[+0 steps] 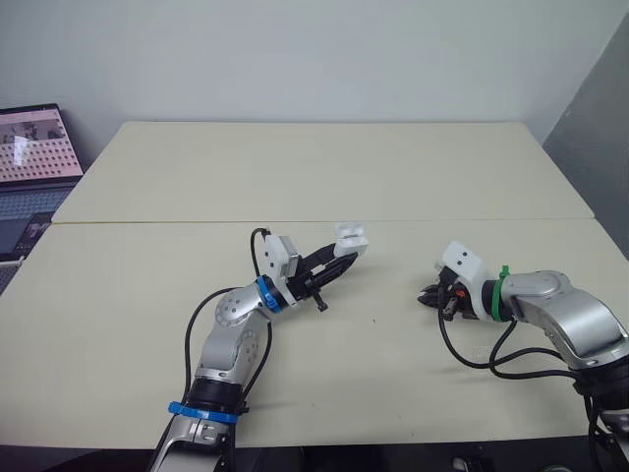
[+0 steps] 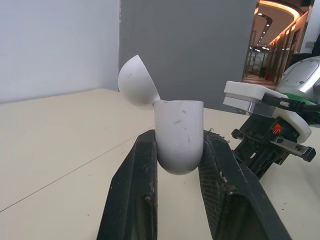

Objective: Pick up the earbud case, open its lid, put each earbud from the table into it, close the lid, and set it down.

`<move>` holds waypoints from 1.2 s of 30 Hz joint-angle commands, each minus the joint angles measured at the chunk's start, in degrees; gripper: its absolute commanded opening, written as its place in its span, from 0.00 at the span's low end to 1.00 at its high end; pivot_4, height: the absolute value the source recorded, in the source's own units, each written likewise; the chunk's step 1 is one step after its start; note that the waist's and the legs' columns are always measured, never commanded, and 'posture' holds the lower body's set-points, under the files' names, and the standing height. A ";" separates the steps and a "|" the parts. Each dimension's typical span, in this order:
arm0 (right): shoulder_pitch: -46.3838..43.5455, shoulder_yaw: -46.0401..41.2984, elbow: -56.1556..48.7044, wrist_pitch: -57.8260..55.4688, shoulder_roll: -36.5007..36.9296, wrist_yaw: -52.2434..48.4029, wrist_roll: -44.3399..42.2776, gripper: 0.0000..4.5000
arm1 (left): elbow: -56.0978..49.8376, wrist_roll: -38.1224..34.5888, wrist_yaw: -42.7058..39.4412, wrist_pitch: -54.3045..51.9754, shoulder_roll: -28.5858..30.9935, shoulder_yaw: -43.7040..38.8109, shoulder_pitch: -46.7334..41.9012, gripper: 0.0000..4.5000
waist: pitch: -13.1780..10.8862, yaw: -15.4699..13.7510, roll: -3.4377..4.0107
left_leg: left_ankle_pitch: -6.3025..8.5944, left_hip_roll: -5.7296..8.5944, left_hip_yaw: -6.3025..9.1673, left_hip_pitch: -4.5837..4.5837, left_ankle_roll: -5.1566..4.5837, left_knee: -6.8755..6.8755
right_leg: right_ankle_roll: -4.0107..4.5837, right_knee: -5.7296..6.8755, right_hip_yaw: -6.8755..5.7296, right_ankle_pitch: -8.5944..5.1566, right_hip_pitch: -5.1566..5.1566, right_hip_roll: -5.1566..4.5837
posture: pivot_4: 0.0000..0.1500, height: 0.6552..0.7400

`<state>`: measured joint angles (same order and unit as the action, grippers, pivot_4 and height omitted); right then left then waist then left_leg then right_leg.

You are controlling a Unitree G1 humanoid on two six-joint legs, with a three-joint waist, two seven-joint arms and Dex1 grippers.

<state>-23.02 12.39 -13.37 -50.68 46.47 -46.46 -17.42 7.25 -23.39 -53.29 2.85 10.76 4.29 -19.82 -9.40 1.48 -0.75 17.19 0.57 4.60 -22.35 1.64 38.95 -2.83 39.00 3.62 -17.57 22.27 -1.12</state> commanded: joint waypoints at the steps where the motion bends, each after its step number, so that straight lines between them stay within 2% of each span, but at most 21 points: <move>1: 1.72 -1.53 -2.80 1.88 1.86 -1.98 -0.16 0.04 | -1.00 0.01 -0.78 1.19 0.15 0.11 0.19 0.17 | 0.00 0.00 0.00 | 0.00 0.00 0.00 0.00 0.00 0.00 | 0.00 0.00 0.00 0.00 0.00 0.00 | 1.00 1.00; 7: 7.34 -7.93 -10.89 -1.03 8.33 -7.63 -5.99 0.04 | 1.98 0.08 -1.88 2.30 -0.15 -0.23 -0.96 0.17 | 0.00 -0.23 0.00 | 0.00 0.03 -0.02 0.00 0.00 0.00 | 0.00 -0.01 0.01 0.00 0.00 -0.02 | 1.00 1.00; 10: 13.71 -12.94 -17.31 -5.25 13.82 -11.77 -11.58 0.04 | 3.90 -0.42 -2.83 2.30 -0.47 -0.24 -2.30 0.17 | 0.00 -0.47 0.01 | 0.01 0.03 0.00 -0.01 -0.01 0.00 | 0.00 -0.02 -0.01 0.00 -0.02 -0.02 | 1.00 1.00; 13: 20.04 -15.46 -20.09 -4.56 16.41 -12.12 -12.38 0.04 | 5.49 -0.56 -4.05 2.40 -0.92 -0.04 -3.56 0.17 | -0.01 -0.92 -0.02 | 0.01 0.00 0.02 -0.01 -0.01 0.00 | 0.00 -0.04 -0.05 0.00 -0.03 0.02 | 1.00 1.00; 21: 25.27 -16.14 -16.37 1.72 12.72 -6.87 -8.35 0.04 | 7.90 0.13 -4.75 3.41 -2.19 -0.28 -6.15 0.17 | -0.02 -0.93 -0.04 | 0.00 0.01 -0.11 0.12 -0.01 0.00 | -0.01 0.01 0.05 0.00 -0.08 0.04 | 1.00 1.00; 35: 24.56 -12.90 -11.41 7.58 13.24 -10.75 -7.14 0.04 | 4.39 0.76 -1.75 3.73 -0.74 -0.83 -3.53 0.17 | -0.02 -1.10 -0.04 | 0.00 0.01 -0.11 0.13 -0.01 0.01 | -0.01 0.00 0.07 0.00 -0.09 0.03 | 1.00 1.00; 36: 24.20 -12.68 -10.91 8.47 13.02 -10.95 -6.89 0.12 | 4.21 0.80 -1.53 3.77 -0.74 -0.84 -3.40 0.17 | -0.02 -1.09 -0.04 | 0.00 0.00 -0.11 0.14 0.00 0.01 | -0.01 0.00 0.07 0.01 -0.09 0.03 | 1.00 1.00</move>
<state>1.76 -0.49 -24.37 -43.90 59.47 -56.75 -25.21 14.60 -22.53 -55.39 5.48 9.98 4.05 -22.98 -9.41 0.39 -0.79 17.19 0.57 4.48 -22.21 1.63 38.96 -2.84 39.00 3.69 -17.57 22.18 -1.09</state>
